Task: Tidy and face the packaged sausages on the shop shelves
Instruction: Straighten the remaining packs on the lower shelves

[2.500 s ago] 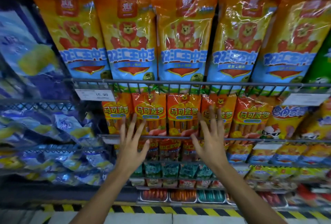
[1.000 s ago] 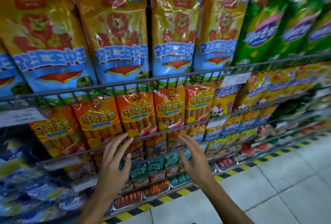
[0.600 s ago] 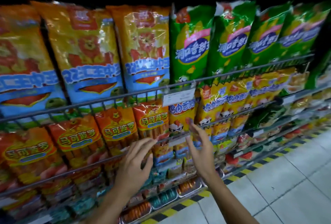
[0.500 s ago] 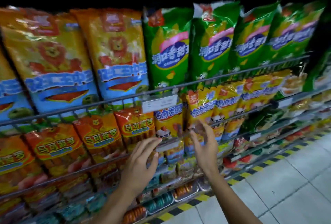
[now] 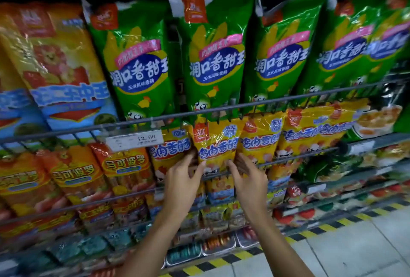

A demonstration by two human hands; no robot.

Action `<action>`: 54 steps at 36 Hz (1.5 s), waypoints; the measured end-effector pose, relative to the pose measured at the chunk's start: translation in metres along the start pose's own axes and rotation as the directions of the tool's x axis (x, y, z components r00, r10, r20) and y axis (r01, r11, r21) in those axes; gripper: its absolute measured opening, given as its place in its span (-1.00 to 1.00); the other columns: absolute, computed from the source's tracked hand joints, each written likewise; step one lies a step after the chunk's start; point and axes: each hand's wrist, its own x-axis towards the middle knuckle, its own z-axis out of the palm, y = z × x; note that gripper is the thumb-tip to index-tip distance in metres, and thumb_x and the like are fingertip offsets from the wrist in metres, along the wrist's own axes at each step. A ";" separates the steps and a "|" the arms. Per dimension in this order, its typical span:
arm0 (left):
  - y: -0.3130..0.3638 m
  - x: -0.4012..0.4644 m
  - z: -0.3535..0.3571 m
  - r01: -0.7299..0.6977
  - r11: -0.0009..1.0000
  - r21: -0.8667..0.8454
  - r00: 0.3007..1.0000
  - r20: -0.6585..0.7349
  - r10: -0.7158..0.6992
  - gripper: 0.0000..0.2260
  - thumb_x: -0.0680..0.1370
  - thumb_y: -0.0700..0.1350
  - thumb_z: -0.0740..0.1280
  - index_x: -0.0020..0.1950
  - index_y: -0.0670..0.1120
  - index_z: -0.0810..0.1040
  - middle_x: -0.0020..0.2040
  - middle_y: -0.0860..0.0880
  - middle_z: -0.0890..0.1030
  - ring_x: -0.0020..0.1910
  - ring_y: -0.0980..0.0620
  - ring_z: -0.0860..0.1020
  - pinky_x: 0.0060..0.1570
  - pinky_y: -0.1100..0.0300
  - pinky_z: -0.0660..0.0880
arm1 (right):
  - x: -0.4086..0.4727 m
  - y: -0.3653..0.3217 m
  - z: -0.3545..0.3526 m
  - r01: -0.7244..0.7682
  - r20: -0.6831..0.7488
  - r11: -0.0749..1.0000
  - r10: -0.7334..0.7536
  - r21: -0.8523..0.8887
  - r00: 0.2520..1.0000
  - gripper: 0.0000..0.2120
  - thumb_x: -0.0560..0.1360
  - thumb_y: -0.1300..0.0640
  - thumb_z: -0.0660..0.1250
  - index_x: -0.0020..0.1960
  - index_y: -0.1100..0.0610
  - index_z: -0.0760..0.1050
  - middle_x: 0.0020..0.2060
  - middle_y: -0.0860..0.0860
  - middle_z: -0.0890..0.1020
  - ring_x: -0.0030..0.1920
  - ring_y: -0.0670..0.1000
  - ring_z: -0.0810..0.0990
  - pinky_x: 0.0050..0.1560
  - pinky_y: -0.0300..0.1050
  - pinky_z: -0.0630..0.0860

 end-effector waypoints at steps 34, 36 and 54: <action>-0.003 -0.018 0.023 -0.455 0.887 0.077 0.857 -0.232 0.459 -0.43 0.65 -0.19 0.39 0.62 -0.15 0.27 0.62 -0.06 0.26 0.59 -0.06 0.27 0.56 0.06 0.25 | 0.016 0.004 -0.023 0.427 -0.069 0.900 -0.423 0.085 0.904 -0.64 0.60 0.20 0.44 0.38 0.12 0.56 0.26 -0.07 0.63 0.32 -0.10 0.56 0.34 -0.19 0.49; 0.001 -0.014 0.023 -0.494 0.853 0.165 0.843 -0.149 0.517 -0.41 0.65 -0.21 0.38 0.63 -0.14 0.23 0.65 -0.08 0.19 0.64 -0.12 0.15 0.61 0.07 0.08 | 0.019 0.000 -0.022 0.469 -0.060 0.881 -0.466 0.064 0.883 -0.60 0.62 0.17 0.42 0.44 0.11 0.50 0.36 -0.05 0.55 0.39 -0.08 0.51 0.31 -0.18 0.53; -0.016 0.010 0.038 -0.451 0.744 0.494 0.860 0.017 0.510 -0.28 0.66 0.19 0.21 0.69 -0.05 -0.03 0.69 -0.15 -0.10 0.64 -0.33 -0.14 0.61 -0.26 -0.13 | 0.024 -0.006 -0.013 0.569 0.265 0.816 -0.530 -0.098 0.806 -0.30 0.70 0.00 0.24 0.68 0.14 -0.06 0.67 -0.02 -0.06 0.66 -0.02 -0.09 0.63 0.03 0.08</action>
